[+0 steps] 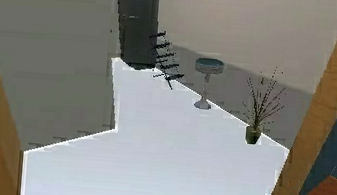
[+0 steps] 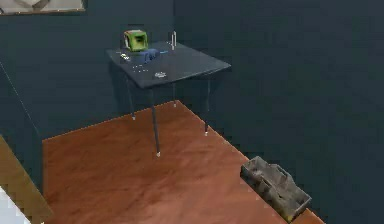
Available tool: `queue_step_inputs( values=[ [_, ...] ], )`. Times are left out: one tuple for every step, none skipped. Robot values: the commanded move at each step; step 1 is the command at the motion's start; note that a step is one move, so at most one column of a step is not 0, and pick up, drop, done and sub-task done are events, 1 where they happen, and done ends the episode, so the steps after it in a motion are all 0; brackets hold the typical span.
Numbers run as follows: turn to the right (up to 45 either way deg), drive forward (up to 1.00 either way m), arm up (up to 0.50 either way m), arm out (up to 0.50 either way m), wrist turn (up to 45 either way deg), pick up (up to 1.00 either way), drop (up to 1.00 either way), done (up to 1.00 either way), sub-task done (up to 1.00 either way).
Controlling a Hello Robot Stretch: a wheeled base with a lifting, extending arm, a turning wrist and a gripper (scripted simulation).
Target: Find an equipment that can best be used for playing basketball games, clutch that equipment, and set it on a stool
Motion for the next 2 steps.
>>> queue_step_inputs(
  values=[
    [0.0,1.0,0.0,0.0,0.0,0.0,0.0,0.0,0.0],
    [-3.0,0.0,0.0,0.0,0.0,0.0,0.0,0.0,0.0]
  ],
)
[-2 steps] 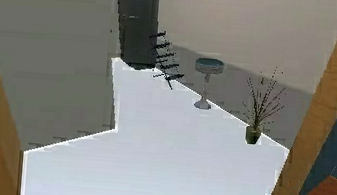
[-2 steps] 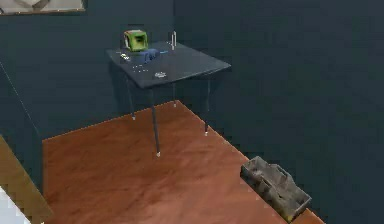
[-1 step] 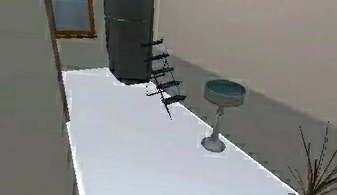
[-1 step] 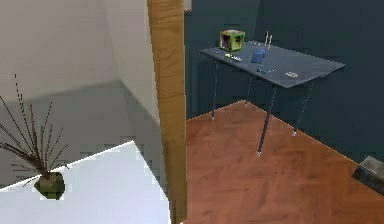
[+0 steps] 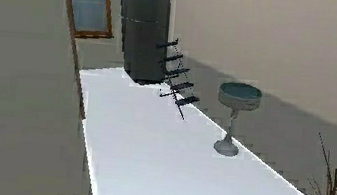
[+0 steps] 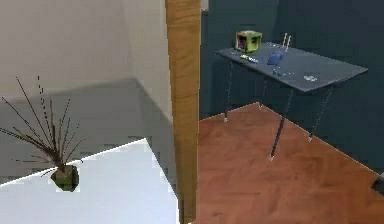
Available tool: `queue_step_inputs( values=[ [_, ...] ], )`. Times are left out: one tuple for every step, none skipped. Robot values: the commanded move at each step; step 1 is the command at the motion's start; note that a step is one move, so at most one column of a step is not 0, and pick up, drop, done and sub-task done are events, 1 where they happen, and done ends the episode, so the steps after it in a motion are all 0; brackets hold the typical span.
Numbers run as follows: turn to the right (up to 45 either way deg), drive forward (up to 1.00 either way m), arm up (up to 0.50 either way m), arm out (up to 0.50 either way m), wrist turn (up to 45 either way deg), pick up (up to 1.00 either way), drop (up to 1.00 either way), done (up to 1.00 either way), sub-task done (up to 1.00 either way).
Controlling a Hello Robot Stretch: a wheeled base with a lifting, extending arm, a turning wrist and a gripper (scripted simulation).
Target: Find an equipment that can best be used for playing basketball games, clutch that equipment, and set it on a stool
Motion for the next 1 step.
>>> queue_step_inputs(
  values=[
    [0.0,1.0,0.0,0.0,0.0,0.0,0.0,0.0,0.0]
  ],
)
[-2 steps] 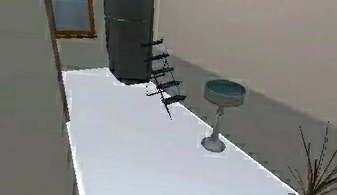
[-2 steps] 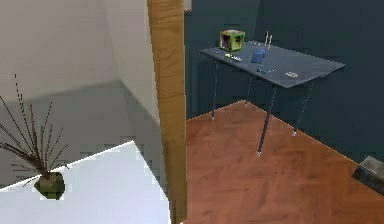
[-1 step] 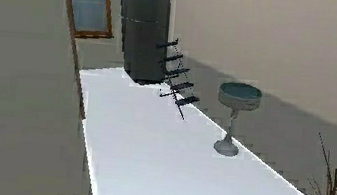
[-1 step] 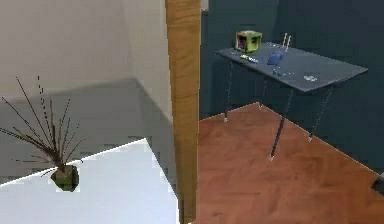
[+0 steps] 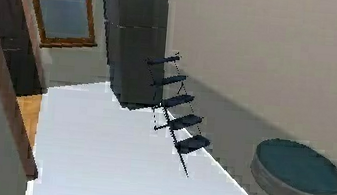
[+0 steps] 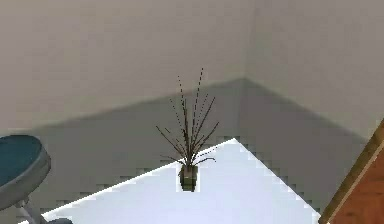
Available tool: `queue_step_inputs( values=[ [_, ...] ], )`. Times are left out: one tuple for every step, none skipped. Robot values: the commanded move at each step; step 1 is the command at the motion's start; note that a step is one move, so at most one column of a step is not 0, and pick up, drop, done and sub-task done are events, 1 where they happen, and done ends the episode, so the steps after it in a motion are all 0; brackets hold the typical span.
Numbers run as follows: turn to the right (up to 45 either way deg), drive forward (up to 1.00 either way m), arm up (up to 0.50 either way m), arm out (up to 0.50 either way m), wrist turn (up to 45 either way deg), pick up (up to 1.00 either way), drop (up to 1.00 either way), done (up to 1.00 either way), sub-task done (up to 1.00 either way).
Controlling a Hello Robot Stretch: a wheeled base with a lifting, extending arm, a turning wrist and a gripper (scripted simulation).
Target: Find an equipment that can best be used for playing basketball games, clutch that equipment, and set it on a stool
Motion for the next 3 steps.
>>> queue_step_inputs(
  values=[
    [18.0,0.0,0.0,0.0,0.0,0.0,0.0,0.0,0.0],
    [0.0,0.2,0.0,0.0,0.0,0.0,0.0,0.0,0.0],
    [-39.0,0.0,0.0,0.0,0.0,0.0,0.0,0.0,0.0]
  ],
)
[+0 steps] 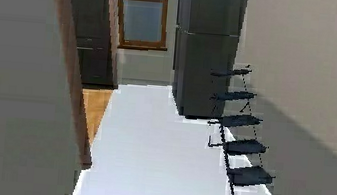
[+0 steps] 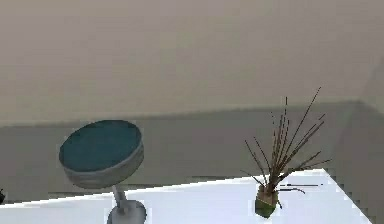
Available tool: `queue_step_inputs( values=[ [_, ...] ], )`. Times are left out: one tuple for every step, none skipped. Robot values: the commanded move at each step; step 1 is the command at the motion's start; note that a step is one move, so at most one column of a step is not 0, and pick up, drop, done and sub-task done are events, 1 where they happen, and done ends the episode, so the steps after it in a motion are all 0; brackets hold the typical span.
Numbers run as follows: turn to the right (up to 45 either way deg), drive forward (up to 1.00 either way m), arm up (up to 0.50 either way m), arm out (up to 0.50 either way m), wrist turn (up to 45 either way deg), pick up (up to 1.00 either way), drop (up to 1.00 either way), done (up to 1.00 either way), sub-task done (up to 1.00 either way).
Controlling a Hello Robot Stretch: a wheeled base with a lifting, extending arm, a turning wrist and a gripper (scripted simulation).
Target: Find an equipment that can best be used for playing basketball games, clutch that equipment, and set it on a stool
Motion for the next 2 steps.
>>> queue_step_inputs(
  values=[
    [0.0,1.0,0.0,0.0,0.0,0.0,0.0,0.0,0.0],
    [-3.0,0.0,0.0,0.0,0.0,0.0,0.0,0.0,0.0]
  ],
)
